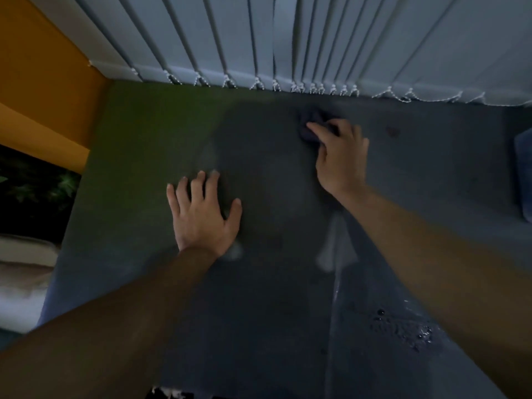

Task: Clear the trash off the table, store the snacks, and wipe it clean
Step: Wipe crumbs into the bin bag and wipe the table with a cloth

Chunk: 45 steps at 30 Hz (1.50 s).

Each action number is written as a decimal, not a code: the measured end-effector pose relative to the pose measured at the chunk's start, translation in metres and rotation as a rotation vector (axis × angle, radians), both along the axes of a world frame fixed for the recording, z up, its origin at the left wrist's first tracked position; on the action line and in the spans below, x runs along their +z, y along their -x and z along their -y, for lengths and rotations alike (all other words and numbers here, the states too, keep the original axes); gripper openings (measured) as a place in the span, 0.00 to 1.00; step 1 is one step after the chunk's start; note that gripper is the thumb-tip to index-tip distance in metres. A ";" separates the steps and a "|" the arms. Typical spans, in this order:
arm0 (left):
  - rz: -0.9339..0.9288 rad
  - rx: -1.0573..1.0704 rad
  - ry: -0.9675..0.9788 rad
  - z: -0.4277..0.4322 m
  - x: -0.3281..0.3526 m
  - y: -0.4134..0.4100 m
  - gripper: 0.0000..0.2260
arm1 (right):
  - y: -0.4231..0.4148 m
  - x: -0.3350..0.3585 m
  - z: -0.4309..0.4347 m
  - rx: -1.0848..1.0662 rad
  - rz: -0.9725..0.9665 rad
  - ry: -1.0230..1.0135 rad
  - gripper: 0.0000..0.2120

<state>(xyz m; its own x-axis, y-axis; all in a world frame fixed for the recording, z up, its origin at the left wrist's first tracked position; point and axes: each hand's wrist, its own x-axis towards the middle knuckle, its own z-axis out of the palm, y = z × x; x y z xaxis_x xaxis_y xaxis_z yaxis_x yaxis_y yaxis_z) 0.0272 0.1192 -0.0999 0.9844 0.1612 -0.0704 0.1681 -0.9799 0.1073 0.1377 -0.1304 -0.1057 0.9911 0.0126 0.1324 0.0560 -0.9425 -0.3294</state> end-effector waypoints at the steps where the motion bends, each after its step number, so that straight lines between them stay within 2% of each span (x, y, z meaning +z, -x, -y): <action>1: 0.019 0.019 0.005 0.005 0.003 -0.008 0.29 | 0.007 0.001 -0.004 -0.061 -0.010 -0.024 0.23; 2: 0.031 0.024 0.014 0.011 0.005 -0.017 0.29 | 0.017 0.001 -0.009 -0.045 -0.002 -0.021 0.23; 6: 0.015 -0.162 0.068 0.051 0.006 -0.060 0.30 | 0.048 -0.001 0.006 0.400 0.034 0.065 0.23; 7: -0.005 -0.197 0.093 0.067 0.004 -0.069 0.30 | 0.045 -0.001 0.019 0.424 0.038 0.102 0.22; 9: -0.039 -0.176 0.095 0.094 -0.002 -0.080 0.29 | 0.034 -0.001 0.041 0.232 0.030 0.115 0.23; 11: -0.059 -0.119 0.020 0.107 -0.010 -0.082 0.30 | 0.032 0.001 0.047 -0.054 0.005 0.027 0.23; 12: -0.065 -0.109 -0.014 0.110 -0.014 -0.082 0.31 | 0.035 0.002 0.045 -0.110 0.006 -0.001 0.24; 16: -0.090 -0.111 -0.054 0.113 -0.018 -0.084 0.32 | 0.039 -0.001 0.065 0.113 0.038 0.062 0.24; 17: -0.100 -0.113 -0.059 0.114 -0.017 -0.084 0.32 | 0.033 -0.003 0.079 0.068 0.055 0.078 0.24; 21: -0.103 -0.114 -0.064 0.115 -0.016 -0.084 0.32 | -0.009 -0.001 0.114 -0.472 0.020 0.013 0.27; 22: -0.101 -0.115 -0.061 0.114 -0.016 -0.085 0.32 | -0.016 0.001 0.112 -0.550 -0.007 -0.024 0.27; 24: -0.107 -0.114 -0.063 0.113 -0.016 -0.086 0.32 | -0.022 0.006 0.093 -0.516 -0.007 -0.096 0.26; 28: -0.105 -0.125 -0.058 0.115 -0.016 -0.085 0.32 | -0.009 -0.004 0.077 0.007 0.042 -0.017 0.25; 29: -0.102 -0.127 -0.056 0.115 -0.015 -0.085 0.32 | -0.015 -0.005 0.084 0.016 0.045 0.008 0.25; 32: -0.107 -0.132 -0.054 0.115 -0.014 -0.087 0.31 | -0.036 -0.002 0.086 -0.292 0.033 -0.052 0.25; 34: -0.111 -0.125 -0.057 0.115 -0.015 -0.088 0.31 | -0.036 0.001 0.065 -0.328 0.025 -0.081 0.24; 38: -0.108 -0.116 -0.056 0.114 -0.016 -0.088 0.31 | -0.018 -0.004 0.048 0.150 0.020 -0.027 0.23; 39: -0.109 -0.116 -0.055 0.115 -0.016 -0.088 0.32 | -0.018 -0.004 0.056 0.200 0.027 0.005 0.23; 40: -0.111 -0.118 -0.054 0.115 -0.015 -0.088 0.32 | -0.022 -0.005 0.068 0.171 0.044 0.031 0.23; 42: -0.112 -0.125 -0.052 0.116 -0.015 -0.089 0.32 | -0.031 -0.006 0.089 -0.045 0.075 0.046 0.24; 45: -0.115 -0.124 -0.065 0.114 -0.016 -0.089 0.32 | -0.029 -0.005 0.089 -0.323 0.071 -0.039 0.25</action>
